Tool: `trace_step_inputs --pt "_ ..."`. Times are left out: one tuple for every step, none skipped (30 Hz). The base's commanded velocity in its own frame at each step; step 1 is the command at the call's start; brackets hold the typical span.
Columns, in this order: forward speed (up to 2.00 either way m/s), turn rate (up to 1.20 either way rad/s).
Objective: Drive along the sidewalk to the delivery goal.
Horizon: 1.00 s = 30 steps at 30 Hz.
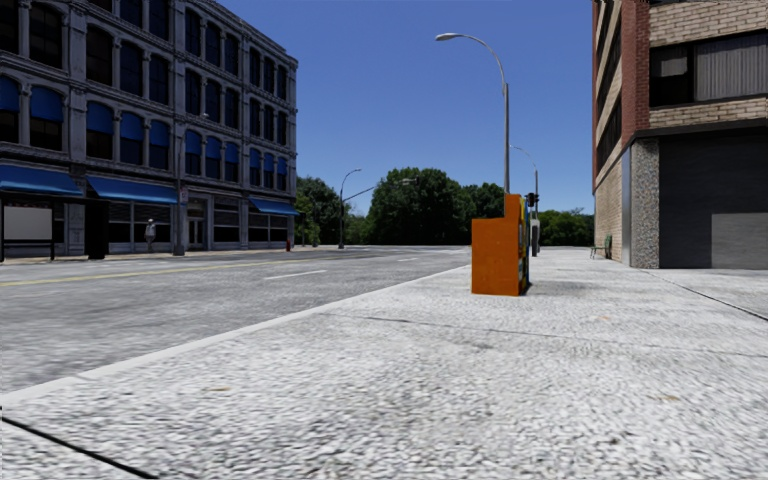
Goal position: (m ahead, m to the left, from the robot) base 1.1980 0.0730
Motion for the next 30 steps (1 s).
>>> trace_step_inputs --pt "2.00 0.29" --pt "2.00 0.30" --pt "2.00 0.30" --pt "2.00 0.30" --pt "2.00 0.30" --pt "1.97 0.30" --pt "1.97 0.30" --pt "1.91 0.29" --pt "1.87 0.29" --pt "1.82 0.29" --pt "1.82 0.29" --pt "1.73 0.29" --pt "1.63 0.29" --pt "1.48 0.29" --pt "1.48 0.29" --pt "1.26 0.29" --pt "1.05 0.29" --pt "0.89 0.29" --pt "0.89 0.29" --pt "0.80 0.21" --pt "0.66 0.00" --pt "0.49 0.00" --pt "0.49 0.00" --pt "0.22 0.00" --pt "0.00 0.00" --pt "0.00 0.00" --pt "0.00 0.00" --pt "0.00 0.00" --pt "0.00 0.00" --pt "0.00 0.00"
